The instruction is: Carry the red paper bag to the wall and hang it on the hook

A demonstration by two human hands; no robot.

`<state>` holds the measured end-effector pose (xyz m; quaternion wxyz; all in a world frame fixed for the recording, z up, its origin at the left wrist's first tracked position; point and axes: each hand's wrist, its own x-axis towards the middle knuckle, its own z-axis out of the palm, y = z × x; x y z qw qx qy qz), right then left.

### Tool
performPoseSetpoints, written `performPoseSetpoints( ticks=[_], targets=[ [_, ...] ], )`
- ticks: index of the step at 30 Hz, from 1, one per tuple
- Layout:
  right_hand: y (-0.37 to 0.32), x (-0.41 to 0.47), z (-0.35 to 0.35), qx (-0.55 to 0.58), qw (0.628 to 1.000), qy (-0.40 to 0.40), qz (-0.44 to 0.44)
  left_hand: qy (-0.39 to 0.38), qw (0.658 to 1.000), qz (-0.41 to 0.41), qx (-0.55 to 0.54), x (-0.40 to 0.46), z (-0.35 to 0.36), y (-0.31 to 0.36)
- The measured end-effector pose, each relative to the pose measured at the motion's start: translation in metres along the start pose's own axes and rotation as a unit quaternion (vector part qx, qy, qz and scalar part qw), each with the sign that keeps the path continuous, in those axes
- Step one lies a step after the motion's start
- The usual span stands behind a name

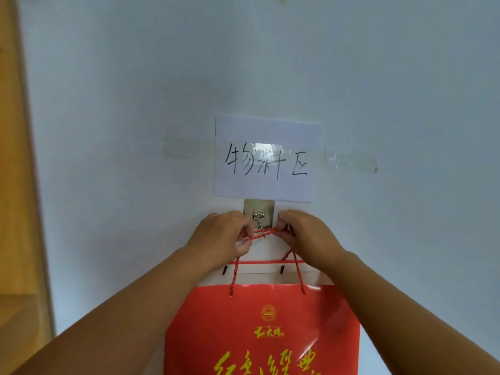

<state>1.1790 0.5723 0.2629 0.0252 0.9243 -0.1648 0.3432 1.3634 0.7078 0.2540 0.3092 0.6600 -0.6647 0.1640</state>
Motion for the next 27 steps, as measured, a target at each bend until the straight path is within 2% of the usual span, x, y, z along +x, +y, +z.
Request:
performPoseSetpoints(
  ticks=[6, 13, 17, 21, 27],
  targets=[
    [0.0, -0.015, 0.033, -0.004, 0.999, -0.019, -0.028, 0.001, 0.999, -0.017, 0.035, -0.015, 0.023, 0.003],
    [-0.001, -0.027, 0.056, 0.066, 0.997, 0.027, -0.039, 0.057, 0.995, -0.074, 0.016, -0.036, 0.04, 0.01],
    [0.004, -0.035, 0.065, 0.1, 0.993, 0.052, -0.04, 0.052, 0.994, -0.079, 0.052, -0.054, 0.048, 0.013],
    [0.004, -0.045, 0.071, 0.132, 0.99, 0.055, 0.005, 0.048, 0.992, -0.105, 0.057, -0.077, 0.052, 0.021],
    [-0.014, -0.07, 0.054, 0.092, 0.991, 0.083, 0.043, 0.046, 0.984, -0.125, 0.121, -0.108, 0.042, 0.04]
  ],
)
